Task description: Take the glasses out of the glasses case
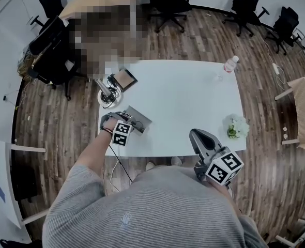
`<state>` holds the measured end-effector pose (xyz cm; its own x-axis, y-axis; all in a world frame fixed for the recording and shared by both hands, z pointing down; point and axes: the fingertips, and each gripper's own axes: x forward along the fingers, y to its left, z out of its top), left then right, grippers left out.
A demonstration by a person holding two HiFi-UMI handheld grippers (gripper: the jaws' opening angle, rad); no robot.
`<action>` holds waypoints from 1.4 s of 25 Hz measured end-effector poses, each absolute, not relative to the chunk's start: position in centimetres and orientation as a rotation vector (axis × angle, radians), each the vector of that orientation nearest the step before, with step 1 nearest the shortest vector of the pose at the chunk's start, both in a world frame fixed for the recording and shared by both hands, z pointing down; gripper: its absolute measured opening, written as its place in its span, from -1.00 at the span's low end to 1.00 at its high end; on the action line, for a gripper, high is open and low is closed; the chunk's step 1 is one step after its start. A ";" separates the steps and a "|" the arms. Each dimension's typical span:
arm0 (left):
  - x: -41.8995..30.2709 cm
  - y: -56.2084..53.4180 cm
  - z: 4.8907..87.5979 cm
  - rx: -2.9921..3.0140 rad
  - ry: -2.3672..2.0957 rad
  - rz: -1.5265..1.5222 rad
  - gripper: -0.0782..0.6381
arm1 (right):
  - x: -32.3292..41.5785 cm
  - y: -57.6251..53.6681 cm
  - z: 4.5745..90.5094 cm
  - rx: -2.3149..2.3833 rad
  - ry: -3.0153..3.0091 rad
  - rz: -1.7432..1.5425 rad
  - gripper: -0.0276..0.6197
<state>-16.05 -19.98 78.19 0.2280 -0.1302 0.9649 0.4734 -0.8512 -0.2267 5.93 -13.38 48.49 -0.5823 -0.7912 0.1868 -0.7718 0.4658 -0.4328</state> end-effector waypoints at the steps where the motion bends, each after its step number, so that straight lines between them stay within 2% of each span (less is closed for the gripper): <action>1: -16.0 -19.9 78.2 -2.024 -0.323 -1.665 -0.49 | 6.0 -13.3 48.5 -1.419 2.653 -0.750 -0.86; 13: -16.2 -19.7 79.1 -1.943 -0.395 -1.693 -0.52 | 6.7 -12.6 48.6 -1.453 2.628 -0.750 -0.86; 22: -16.2 -19.5 79.3 -1.930 -0.371 -1.714 -0.69 | 6.7 -12.4 48.9 -1.448 2.625 -0.755 -0.86; 35: -15.3 -20.9 77.6 -1.973 -0.209 -1.671 -0.70 | 6.5 -12.8 48.7 -1.424 2.639 -0.760 -0.86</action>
<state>-15.33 -20.85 77.62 0.2185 -0.2217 0.9503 0.4492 -0.8417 -0.2997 6.49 -12.84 48.66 -0.5751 -0.7969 0.1851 -0.7733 0.4557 -0.4409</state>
